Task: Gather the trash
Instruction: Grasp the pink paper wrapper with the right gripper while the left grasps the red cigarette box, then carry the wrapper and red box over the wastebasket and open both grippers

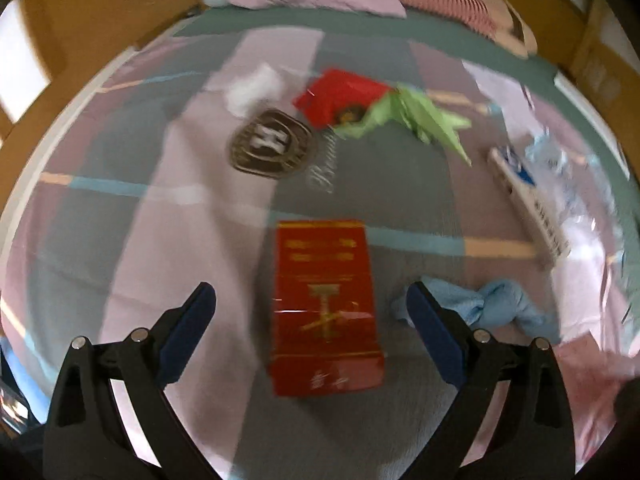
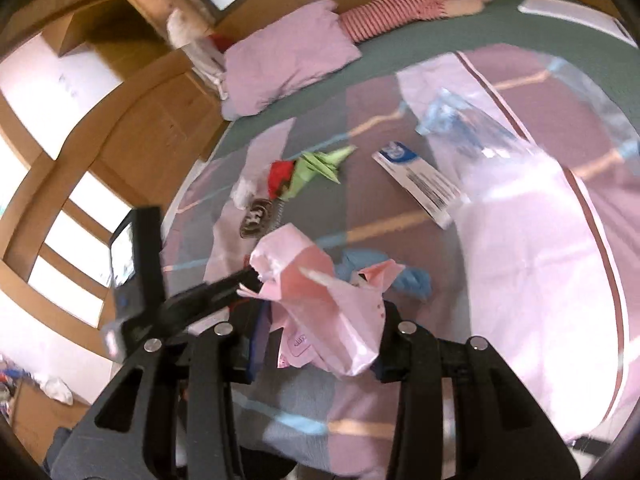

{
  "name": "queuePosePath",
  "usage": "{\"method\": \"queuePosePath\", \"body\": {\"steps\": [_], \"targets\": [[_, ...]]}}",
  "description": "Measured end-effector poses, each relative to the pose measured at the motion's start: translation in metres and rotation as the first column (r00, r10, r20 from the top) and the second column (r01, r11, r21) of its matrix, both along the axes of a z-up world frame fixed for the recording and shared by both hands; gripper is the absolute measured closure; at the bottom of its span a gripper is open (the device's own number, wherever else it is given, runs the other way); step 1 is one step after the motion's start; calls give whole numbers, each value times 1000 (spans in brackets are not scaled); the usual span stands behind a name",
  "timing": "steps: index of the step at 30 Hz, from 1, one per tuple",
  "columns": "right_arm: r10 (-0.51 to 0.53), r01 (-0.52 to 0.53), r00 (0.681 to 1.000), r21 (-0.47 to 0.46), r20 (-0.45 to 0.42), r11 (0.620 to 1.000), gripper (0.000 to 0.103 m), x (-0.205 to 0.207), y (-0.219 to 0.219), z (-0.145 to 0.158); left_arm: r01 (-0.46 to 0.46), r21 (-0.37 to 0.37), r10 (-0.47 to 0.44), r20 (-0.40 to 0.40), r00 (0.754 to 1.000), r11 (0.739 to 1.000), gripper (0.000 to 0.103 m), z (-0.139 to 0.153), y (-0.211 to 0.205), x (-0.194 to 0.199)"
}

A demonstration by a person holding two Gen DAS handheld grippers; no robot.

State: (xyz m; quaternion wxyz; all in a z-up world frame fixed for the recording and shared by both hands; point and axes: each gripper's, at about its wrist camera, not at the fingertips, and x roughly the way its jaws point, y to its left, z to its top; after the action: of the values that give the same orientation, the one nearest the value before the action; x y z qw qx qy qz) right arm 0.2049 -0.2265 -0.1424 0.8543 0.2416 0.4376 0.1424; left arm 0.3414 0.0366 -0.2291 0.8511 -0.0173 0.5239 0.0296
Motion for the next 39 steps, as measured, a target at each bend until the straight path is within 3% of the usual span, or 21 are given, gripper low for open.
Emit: {"method": "queuePosePath", "body": {"steps": [2, 4, 5, 8, 14, 17, 21, 26, 31, 39], "targets": [[-5, 5, 1000, -6, -12, 1000, 63, -7, -2, -2, 24, -8, -24, -46, 999, 1000, 11, -12, -2, 2], [-7, 7, 1000, -12, -20, 1000, 63, -11, -2, -3, 33, 10, -32, -80, 996, 999, 28, -22, -2, 2], [-7, 7, 1000, -11, -21, 1000, 63, -13, -2, -3, 36, 24, -34, -81, 996, 999, 37, -23, 0, 1], [-3, 3, 1000, -2, -18, 1000, 63, -15, 2, -3, 26, 3, -26, -62, 998, 1000, 45, -21, 6, -3], [17, -16, 999, -29, 32, 999, 63, -24, 13, 15, 14, -47, -12, 46, 999, 999, 46, 2, 16, -20], [31, -28, 997, -38, 70, 999, 63, -32, 16, 30, 28, -51, -20, 156, 987, 998, 46, 30, 21, -42], [40, -37, 992, -32, 117, 999, 63, -46, 13, 50, 50, -73, -27, 290, 957, 996, 46, 63, 29, -84], [47, -41, 987, -41, 152, 998, 63, -66, 10, 68, 89, -74, -56, 364, 930, 993, 46, 94, 25, -132], [42, -35, 980, -38, 196, 999, 63, -89, 5, 88, 102, -17, -82, 475, 876, 995, 46, 142, 16, -180], [61, -31, 961, -114, 271, 993, 63, -138, -6, 125, 169, 9, -145, 552, 821, 986, 46, 195, -9, -250]]}}
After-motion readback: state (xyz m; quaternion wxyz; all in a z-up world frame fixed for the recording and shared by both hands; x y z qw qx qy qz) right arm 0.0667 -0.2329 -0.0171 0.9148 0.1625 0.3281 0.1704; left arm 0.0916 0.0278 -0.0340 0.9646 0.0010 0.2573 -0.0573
